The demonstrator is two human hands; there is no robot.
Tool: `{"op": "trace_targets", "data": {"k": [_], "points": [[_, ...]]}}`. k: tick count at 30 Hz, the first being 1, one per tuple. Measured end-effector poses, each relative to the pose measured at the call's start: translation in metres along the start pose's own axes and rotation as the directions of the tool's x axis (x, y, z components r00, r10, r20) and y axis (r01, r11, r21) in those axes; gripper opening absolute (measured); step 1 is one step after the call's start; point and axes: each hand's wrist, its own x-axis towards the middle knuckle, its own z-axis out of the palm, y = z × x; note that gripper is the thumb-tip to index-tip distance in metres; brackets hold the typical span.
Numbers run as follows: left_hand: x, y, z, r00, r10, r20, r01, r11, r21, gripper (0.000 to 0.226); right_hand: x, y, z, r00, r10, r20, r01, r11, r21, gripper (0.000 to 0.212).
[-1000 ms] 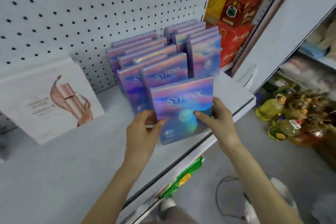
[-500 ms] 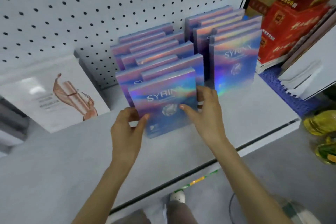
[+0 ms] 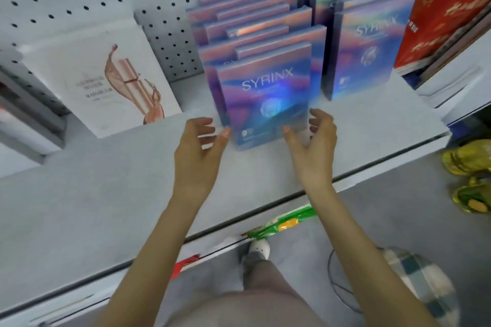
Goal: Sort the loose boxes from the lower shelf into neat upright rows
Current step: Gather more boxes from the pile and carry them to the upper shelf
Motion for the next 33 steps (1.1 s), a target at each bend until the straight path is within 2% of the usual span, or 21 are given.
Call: {"op": "trace_targets", "data": {"k": [2, 5, 8, 10, 13, 17, 20, 25, 28, 33], "points": [[-0.025, -0.011, -0.023, 1.000, -0.010, 0.016, 0.010, 0.999, -0.048, 0.027, -0.027, -0.009, 0.000, 1.000, 0.001, -0.020, -0.001, 1.000, 0.022, 0.055], [-0.076, -0.043, -0.069, 0.998, -0.051, 0.040, 0.055, 0.992, -0.116, 0.026, -0.080, -0.029, 0.009, 0.998, -0.060, 0.033, 0.058, 0.997, 0.059, 0.048], [-0.131, -0.083, -0.125, 0.996, -0.088, -0.010, 0.086, 0.989, -0.117, 0.022, -0.150, -0.052, 0.031, 0.944, -0.227, 0.240, 0.213, 0.973, 0.085, 0.045], [-0.165, -0.115, -0.165, 0.986, -0.154, -0.064, 0.142, 0.977, -0.160, 0.018, -0.200, -0.063, 0.050, 0.834, -0.341, 0.433, 0.338, 0.937, 0.087, 0.047], [-0.215, -0.157, -0.224, 0.960, -0.243, -0.139, 0.209, 0.953, -0.221, 0.029, -0.272, -0.073, 0.077, 0.671, -0.386, 0.633, 0.430, 0.898, 0.091, 0.051], [-0.288, -0.197, -0.302, 0.934, -0.283, -0.219, 0.230, 0.944, -0.239, 0.021, -0.371, -0.080, 0.106, 0.527, -0.324, 0.786, 0.382, 0.916, 0.121, 0.054], [-0.339, -0.223, -0.358, 0.874, -0.328, -0.359, 0.253, 0.937, -0.239, 0.026, -0.434, -0.087, 0.128, 0.396, -0.279, 0.875, 0.334, 0.931, 0.146, 0.050], [-0.405, -0.259, -0.428, 0.737, -0.411, -0.537, 0.319, 0.912, -0.260, 0.028, -0.511, -0.118, 0.172, 0.192, -0.321, 0.927, 0.359, 0.903, 0.238, 0.051], [-0.424, -0.280, -0.457, 0.659, -0.436, -0.613, 0.342, 0.899, -0.272, 0.037, -0.542, -0.136, 0.206, 0.077, -0.308, 0.948, 0.369, 0.892, 0.260, 0.056], [-0.433, -0.313, -0.513, 0.573, -0.474, -0.669, 0.387, 0.876, -0.289, 0.046, -0.591, -0.171, 0.278, -0.057, -0.282, 0.958, 0.428, 0.860, 0.279, 0.056]]}}
